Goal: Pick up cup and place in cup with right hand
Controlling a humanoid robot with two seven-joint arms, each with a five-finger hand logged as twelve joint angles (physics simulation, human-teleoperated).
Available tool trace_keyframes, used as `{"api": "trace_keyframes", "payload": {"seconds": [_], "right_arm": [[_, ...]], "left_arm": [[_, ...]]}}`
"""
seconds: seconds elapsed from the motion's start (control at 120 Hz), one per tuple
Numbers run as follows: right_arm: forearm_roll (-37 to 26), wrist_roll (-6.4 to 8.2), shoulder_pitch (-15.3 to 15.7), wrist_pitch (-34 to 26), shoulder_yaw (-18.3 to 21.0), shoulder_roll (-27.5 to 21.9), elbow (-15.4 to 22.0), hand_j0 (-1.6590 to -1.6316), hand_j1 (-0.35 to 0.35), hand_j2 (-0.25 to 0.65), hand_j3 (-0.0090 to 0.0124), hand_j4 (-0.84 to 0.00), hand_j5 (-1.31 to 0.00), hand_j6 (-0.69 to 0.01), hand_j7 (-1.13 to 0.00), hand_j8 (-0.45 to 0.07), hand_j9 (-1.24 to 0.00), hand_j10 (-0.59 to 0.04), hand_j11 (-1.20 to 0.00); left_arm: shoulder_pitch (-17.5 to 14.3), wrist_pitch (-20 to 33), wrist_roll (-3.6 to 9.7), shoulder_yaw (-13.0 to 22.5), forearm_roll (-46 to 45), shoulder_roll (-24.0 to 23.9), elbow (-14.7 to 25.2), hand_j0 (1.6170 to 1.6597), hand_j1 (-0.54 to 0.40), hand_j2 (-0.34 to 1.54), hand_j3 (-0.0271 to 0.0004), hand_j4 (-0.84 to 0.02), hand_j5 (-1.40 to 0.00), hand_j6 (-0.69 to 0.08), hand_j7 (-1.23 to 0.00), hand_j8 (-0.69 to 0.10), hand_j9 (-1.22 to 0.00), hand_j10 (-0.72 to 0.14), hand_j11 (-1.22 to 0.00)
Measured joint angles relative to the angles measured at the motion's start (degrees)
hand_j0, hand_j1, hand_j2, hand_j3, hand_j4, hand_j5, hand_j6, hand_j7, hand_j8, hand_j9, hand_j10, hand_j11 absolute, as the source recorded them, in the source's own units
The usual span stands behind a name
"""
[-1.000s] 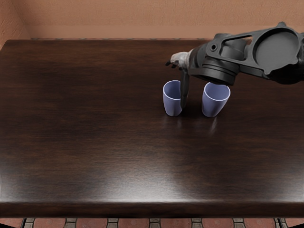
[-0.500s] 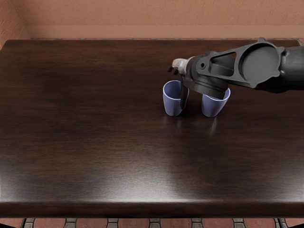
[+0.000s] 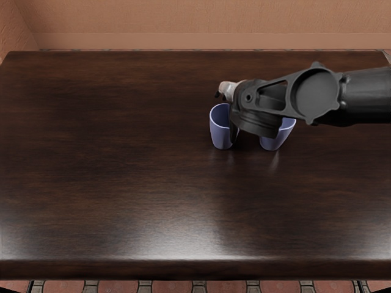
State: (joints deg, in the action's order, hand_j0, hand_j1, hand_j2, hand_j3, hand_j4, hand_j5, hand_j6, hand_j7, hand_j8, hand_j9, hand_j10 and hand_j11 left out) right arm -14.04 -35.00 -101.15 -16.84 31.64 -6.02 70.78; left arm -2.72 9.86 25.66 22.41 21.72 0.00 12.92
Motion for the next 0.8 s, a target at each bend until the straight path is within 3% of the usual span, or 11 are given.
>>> {"api": "trace_keyframes", "payload": {"seconds": [0.433,0.8], "right_arm": [[-0.06,0.00,0.07,-0.30,0.81,1.96,-0.99,-1.6581,-0.078,-0.044,0.0000,-0.228,-0.29,-0.229,-0.29,-0.228,-0.29,-0.227,-0.29],[-0.44,0.00,0.62,-0.30,0.92,2.40,-2.11,-1.6581,0.021,-0.061,0.0000,-0.310,-0.40,-0.310,-0.40,-0.310,-0.40,-0.309,-0.40]], "left_arm": [[0.02,-0.01,0.00,0.00,0.00,0.00,0.00,1.6581,0.349,0.00,0.0000,0.000,0.00,0.000,0.00,0.000,0.00,0.000,0.00],[0.00,0.00,0.00,0.00,0.00,0.00,0.00,1.6581,0.349,0.00,0.0000,0.000,0.00,0.000,0.00,0.000,0.00,0.000,0.00]]}}
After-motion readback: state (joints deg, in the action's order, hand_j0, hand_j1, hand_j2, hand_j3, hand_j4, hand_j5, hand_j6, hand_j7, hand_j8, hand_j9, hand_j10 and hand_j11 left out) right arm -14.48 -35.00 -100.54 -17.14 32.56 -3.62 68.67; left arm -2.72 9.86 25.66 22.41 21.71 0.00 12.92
